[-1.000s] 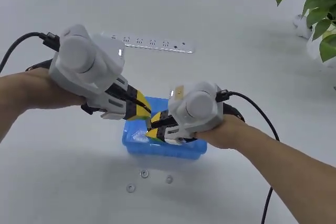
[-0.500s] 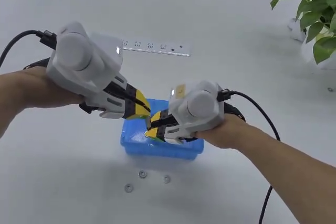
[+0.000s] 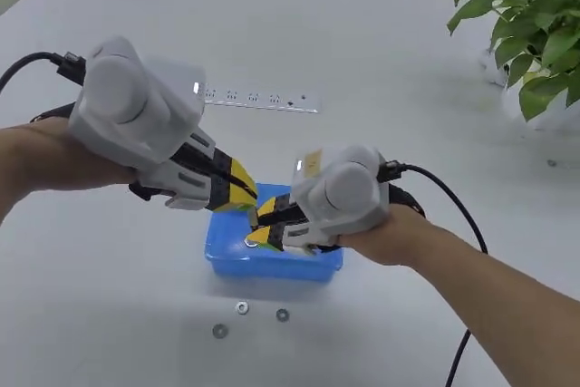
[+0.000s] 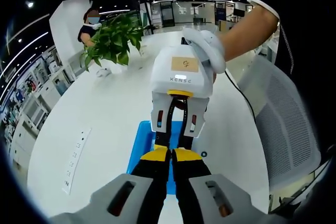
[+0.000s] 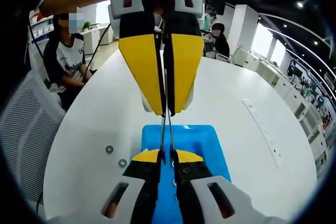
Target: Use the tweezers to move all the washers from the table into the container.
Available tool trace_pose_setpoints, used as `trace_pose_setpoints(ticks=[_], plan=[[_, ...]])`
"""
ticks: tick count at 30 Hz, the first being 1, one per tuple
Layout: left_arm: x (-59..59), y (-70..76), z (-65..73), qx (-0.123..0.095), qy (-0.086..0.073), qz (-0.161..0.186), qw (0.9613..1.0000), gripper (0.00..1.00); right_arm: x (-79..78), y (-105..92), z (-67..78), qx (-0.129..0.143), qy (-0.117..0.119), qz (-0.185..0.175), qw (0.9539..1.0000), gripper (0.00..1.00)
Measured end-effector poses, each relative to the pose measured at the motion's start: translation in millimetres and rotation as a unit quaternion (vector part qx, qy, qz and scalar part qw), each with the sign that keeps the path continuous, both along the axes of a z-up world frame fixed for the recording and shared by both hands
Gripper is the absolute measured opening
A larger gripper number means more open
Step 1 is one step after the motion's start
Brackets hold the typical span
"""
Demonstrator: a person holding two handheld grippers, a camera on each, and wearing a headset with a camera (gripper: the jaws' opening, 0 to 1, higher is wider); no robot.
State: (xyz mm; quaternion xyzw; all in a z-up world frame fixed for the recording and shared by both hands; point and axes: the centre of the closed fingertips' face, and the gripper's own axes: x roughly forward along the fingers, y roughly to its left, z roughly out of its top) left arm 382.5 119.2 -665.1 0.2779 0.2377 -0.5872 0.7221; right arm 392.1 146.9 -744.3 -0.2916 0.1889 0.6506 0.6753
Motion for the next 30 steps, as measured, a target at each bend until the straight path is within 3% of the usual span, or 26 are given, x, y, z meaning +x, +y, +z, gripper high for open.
trace_pose_setpoints(ticks=[14, 30], plan=[[-27.8, -2.3, 6.3, 0.007, -0.001, -0.010, 0.9999, 0.06, -28.9, 0.3, 7.2, 0.012, 0.002, -0.004, 0.9999, 0.11], [-57.2, 2.2, -8.6, 0.013, 0.018, -0.013, 0.9997, 0.06, -61.2, 5.1, -7.8, 0.008, 0.023, 0.004, 0.9997, 0.11]])
